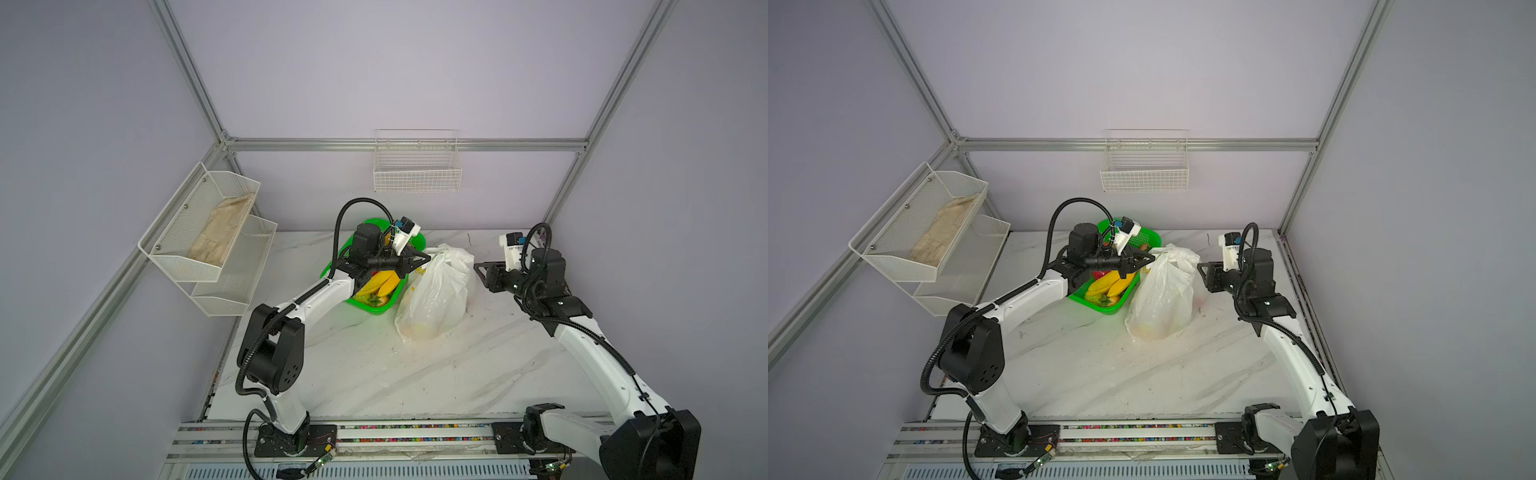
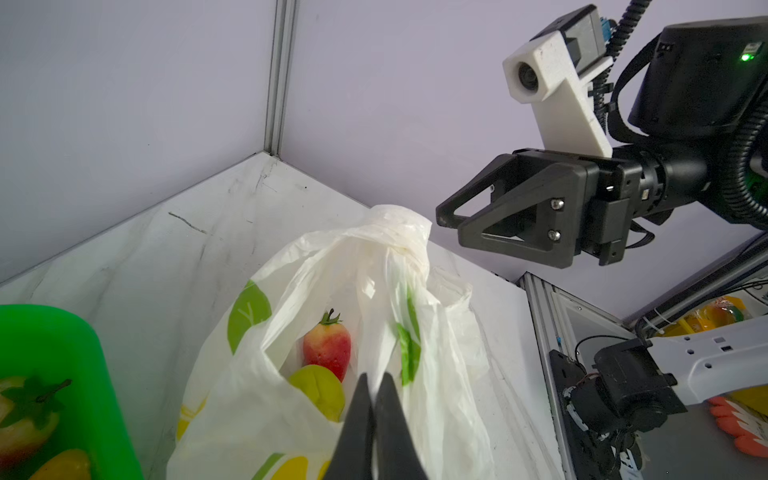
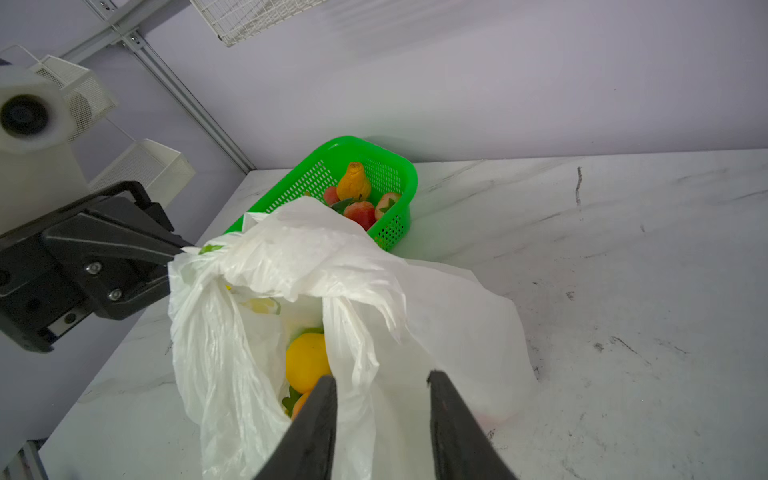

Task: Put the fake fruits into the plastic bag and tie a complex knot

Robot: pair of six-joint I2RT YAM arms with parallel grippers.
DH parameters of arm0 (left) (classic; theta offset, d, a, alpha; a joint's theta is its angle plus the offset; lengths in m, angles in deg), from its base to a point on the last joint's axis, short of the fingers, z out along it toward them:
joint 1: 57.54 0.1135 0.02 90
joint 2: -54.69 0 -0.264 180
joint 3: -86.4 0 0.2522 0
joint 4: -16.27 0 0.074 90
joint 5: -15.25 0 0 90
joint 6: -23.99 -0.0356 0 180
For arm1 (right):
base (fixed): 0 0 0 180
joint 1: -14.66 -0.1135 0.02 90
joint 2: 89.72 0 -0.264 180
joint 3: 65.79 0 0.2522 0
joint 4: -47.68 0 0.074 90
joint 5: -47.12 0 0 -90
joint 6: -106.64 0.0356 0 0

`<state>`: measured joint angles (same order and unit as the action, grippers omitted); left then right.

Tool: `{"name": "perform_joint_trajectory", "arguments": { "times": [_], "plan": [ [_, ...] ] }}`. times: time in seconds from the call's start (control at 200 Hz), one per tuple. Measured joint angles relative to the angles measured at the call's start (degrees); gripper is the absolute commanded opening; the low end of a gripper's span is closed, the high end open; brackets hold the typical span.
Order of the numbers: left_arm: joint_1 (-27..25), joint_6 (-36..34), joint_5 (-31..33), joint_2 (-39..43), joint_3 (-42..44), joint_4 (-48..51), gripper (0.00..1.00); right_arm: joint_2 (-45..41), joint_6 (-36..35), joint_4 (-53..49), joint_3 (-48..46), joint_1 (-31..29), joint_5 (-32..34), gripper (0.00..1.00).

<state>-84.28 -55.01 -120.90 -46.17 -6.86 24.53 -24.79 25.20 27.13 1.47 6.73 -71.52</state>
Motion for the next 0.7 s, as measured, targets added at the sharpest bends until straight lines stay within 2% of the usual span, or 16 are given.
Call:
{"name": "perform_joint_trajectory", "arguments": {
  "times": [0.17, 0.305, 0.7],
  "plan": [
    [0.0, 1.2, 0.1, -0.1, 0.0, -0.3, 0.00, 1.2, 6.5, 5.9, -4.9, 1.3, -7.1, 0.32],
    [0.0, 1.8, 0.2, -0.1, 0.0, -0.5, 0.00, 4.6, 11.8, 11.9, -7.4, 1.5, -11.6, 0.30],
    [0.0, 1.9, 0.2, -0.1, 0.0, -0.4, 0.00, 11.7, 16.2, 21.6, -5.7, 1.5, -11.5, 0.37]
  ]
}}
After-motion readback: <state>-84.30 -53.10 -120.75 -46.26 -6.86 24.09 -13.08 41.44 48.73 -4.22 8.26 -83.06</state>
